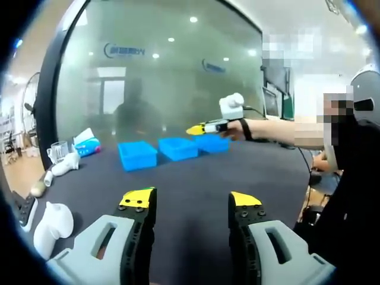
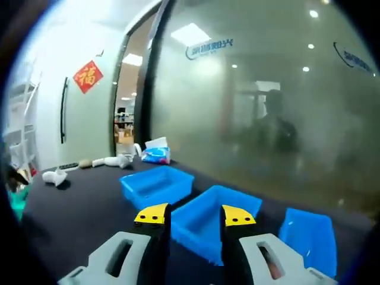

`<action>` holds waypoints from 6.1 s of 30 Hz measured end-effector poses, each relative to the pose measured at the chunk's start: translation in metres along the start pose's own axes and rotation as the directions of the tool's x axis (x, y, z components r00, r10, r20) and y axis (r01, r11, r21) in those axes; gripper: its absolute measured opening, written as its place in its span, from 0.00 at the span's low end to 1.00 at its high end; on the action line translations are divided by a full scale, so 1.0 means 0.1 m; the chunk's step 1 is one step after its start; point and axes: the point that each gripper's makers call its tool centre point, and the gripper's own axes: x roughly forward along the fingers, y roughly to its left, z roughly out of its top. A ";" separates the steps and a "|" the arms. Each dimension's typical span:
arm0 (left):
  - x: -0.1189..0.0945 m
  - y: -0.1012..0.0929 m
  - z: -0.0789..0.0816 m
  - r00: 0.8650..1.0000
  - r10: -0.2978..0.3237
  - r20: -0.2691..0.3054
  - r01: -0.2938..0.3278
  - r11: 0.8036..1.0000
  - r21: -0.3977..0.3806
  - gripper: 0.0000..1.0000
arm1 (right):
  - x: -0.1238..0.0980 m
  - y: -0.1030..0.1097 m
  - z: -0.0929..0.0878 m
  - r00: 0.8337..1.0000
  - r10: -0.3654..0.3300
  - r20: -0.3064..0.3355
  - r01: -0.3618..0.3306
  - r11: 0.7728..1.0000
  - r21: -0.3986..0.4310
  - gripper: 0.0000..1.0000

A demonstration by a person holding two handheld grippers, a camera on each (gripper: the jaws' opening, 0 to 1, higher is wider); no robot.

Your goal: Sort the screws, nuts, and washers into the corresponding bins

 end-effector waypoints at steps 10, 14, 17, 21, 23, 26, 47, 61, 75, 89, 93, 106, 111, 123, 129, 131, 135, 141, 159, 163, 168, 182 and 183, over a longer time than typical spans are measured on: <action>0.01 0.00 0.02 1.000 0.001 0.004 -0.001 1.000 0.001 0.46 | -0.69 0.37 -0.15 0.997 0.067 0.024 -0.067 0.997 -0.031 0.32; 0.01 -0.03 0.05 1.000 -0.003 0.009 0.003 1.000 0.002 0.46 | -0.95 0.44 -0.24 0.997 0.071 0.029 -0.069 0.995 -0.073 0.32; 0.01 -0.06 0.07 1.000 -0.008 0.011 0.008 1.000 0.005 0.46 | -1.18 0.48 -0.29 0.997 0.070 0.043 -0.068 0.997 -0.049 0.32; 0.01 -0.12 0.09 1.000 -0.017 0.015 0.016 1.000 0.014 0.46 | -1.47 0.52 -0.32 0.996 0.065 0.066 -0.064 0.998 -0.022 0.32; 0.01 -0.13 0.09 1.000 -0.019 0.014 0.019 1.000 0.015 0.46 | -1.60 0.53 -0.33 0.995 0.062 0.075 -0.061 0.998 -0.014 0.32; 0.01 -0.12 0.07 1.000 -0.020 0.012 0.020 1.000 0.012 0.46 | -1.78 0.52 -0.34 0.995 0.048 0.086 -0.047 0.999 -0.011 0.32; 0.01 -0.16 0.03 0.999 -0.036 0.002 0.036 0.999 0.013 0.46 | -2.46 0.56 -0.62 0.995 0.094 0.017 -0.094 0.995 -0.022 0.33; -0.01 -0.14 -0.03 0.999 -0.034 -0.013 0.034 0.999 0.009 0.46 | -2.30 0.79 -0.78 0.955 0.234 -0.184 -0.256 0.960 -0.108 0.31; -0.02 -0.12 -0.13 0.999 -0.036 -0.031 0.035 0.999 -0.009 0.46 | -1.79 0.88 -0.64 0.894 0.308 -0.326 -0.379 0.908 -0.179 0.29; -0.02 -0.08 -0.18 0.999 -0.033 -0.033 0.033 0.999 -0.022 0.46 | -1.18 1.05 -0.86 0.799 0.368 -0.477 -0.488 0.859 -0.154 0.28; -0.03 -0.05 -0.21 0.999 -0.029 -0.039 0.028 0.999 -0.024 0.46 | -1.03 1.05 -0.94 0.775 0.370 -0.512 -0.495 0.860 -0.128 0.26; -0.05 -0.02 -0.23 0.999 -0.022 -0.039 0.021 0.999 -0.031 0.46 | -0.79 1.15 -1.12 0.707 0.376 -0.600 -0.538 0.835 -0.111 0.21; -0.05 0.00 -0.26 0.999 -0.017 -0.045 0.016 0.999 -0.035 0.46 | -0.74 1.16 -1.14 0.696 0.379 -0.610 -0.542 0.835 -0.100 0.21; -0.07 0.04 -0.28 0.999 -0.008 -0.042 0.006 0.999 -0.046 0.46 | -0.69 1.20 -1.20 0.672 0.388 -0.630 -0.549 0.833 -0.072 0.14; -0.07 0.04 -0.28 0.999 -0.011 -0.043 0.009 0.999 -0.043 0.46 | -0.71 1.24 -1.21 0.663 0.395 -0.636 -0.559 0.826 -0.070 0.06; -0.07 0.03 -0.27 0.999 -0.012 -0.041 0.011 0.999 -0.042 0.46 | -0.72 1.25 -1.22 0.662 0.390 -0.640 -0.569 0.818 -0.091 0.04; -0.07 0.04 -0.27 0.999 -0.009 -0.041 0.007 0.999 -0.040 0.46 | -0.72 1.25 -1.21 0.669 0.379 -0.639 -0.565 0.818 -0.107 0.04; -0.07 0.04 -0.24 0.999 -0.005 -0.033 0.004 0.999 -0.039 0.46 | -0.75 1.26 -1.16 0.695 0.388 -0.605 -0.555 0.825 -0.108 0.04; -0.05 0.04 -0.10 1.000 -0.002 -0.001 0.002 1.000 -0.025 0.46 | -1.28 1.02 -0.59 0.937 0.280 -0.210 -0.297 0.953 -0.055 0.04; -0.04 0.00 -0.04 1.000 -0.007 0.006 0.007 1.000 -0.017 0.46 | -1.45 0.98 -0.54 0.963 0.230 -0.138 -0.240 0.969 -0.061 0.04; -0.03 -0.05 0.00 1.000 -0.016 0.015 0.016 1.000 -0.008 0.46 | -1.68 0.97 -0.48 0.980 0.192 -0.054 -0.192 0.981 0.003 0.04; -0.02 -0.07 0.05 0.999 -0.009 0.033 0.010 1.000 -0.018 0.46 | -1.66 0.62 -0.17 0.996 0.067 0.063 -0.071 0.996 0.057 0.04; -0.02 -0.06 0.05 0.999 -0.008 0.034 0.008 1.000 -0.019 0.46 | -1.61 0.59 -0.14 0.996 0.061 0.067 -0.065 0.997 0.053 0.04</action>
